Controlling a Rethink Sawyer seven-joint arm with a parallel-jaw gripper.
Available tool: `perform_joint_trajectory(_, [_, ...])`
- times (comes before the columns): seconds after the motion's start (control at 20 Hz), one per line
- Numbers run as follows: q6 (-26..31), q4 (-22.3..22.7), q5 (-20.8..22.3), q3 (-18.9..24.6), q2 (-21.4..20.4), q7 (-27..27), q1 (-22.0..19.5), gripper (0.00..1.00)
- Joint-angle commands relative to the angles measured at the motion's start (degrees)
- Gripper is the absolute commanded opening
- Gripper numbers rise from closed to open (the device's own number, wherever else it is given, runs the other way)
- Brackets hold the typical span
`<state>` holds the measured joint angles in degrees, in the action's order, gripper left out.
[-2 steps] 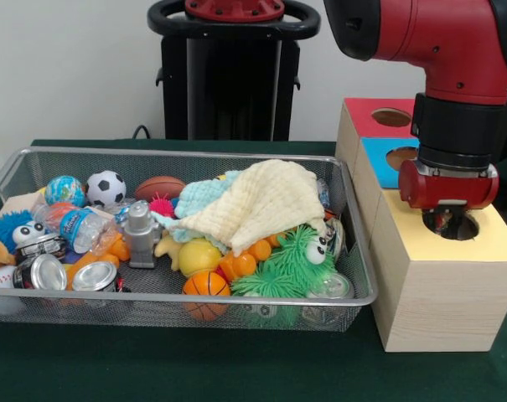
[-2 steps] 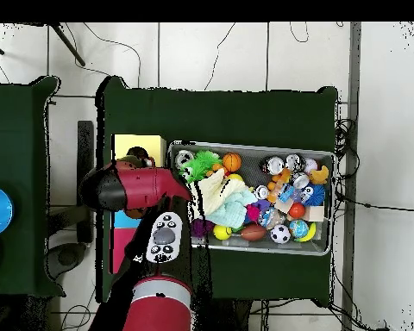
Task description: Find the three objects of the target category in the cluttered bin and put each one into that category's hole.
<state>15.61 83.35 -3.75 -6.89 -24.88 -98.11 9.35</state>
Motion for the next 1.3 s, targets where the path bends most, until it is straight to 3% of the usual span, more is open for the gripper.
perform_joint_trajectory(0.05, [3.24, 4.93, 2.01, 1.54, 5.87, -7.13, -0.98, 1.00])
perform_joint_trajectory(0.15, [3.01, 5.00, 2.06, 1.68, 5.82, -7.06, -1.07, 1.00])
perform_joint_trajectory(0.2, [3.16, 4.97, 2.04, 1.89, 5.81, -6.97, -1.19, 0.00])
perform_joint_trajectory(0.6, [3.48, 4.79, 2.07, 1.48, 5.29, -6.98, -0.96, 0.00])
perform_joint_trajectory(0.9, [8.34, 6.00, 1.17, 2.46, 0.64, -5.94, -1.73, 0.00])
perform_joint_trajectory(1.3, [7.65, 6.54, 1.20, 3.16, -0.22, -5.65, -2.11, 0.00])
